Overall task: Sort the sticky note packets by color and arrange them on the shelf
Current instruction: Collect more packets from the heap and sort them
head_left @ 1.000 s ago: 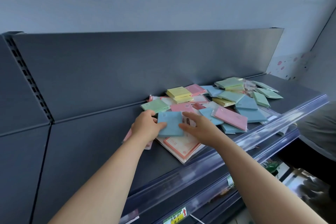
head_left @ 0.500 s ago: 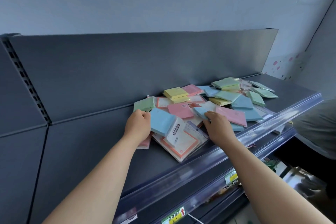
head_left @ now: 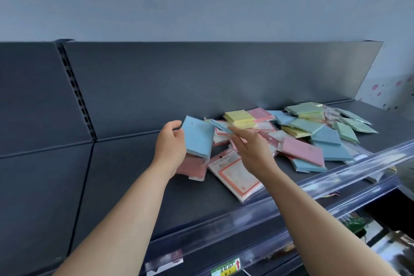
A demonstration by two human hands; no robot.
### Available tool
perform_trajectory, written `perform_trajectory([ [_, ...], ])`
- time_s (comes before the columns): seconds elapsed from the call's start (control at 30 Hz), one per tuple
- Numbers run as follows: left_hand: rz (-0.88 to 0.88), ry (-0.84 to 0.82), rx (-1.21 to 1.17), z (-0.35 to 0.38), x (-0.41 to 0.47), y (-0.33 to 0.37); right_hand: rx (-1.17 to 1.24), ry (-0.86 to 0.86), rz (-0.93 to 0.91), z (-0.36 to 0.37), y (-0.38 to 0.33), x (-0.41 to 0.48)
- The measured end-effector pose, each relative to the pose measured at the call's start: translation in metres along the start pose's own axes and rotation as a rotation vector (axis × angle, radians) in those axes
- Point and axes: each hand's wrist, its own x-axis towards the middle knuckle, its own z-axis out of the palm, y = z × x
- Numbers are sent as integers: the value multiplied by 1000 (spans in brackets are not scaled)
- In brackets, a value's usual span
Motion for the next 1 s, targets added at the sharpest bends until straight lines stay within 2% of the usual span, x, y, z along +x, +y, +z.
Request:
perform_trajectory([
  [0.2, -2, 26, -17, -54, -5, -5, 207, -69, -130, 41, -38, 3],
  [0.33, 9, 81, 8, -97, -14, -7, 205, -131, -141, 65, -72, 4],
  [0.5, -10, 187, -11, -170, -28, -18, 198, -174, -101, 110, -126, -2],
  [0.77, -25, 432, 50, -312, -65, -42, 445, -309, -45, 186, -244, -45],
  [1.0, -101, 595, 117, -440, -98, -69, 516, -341, -57, 254, -344, -92],
])
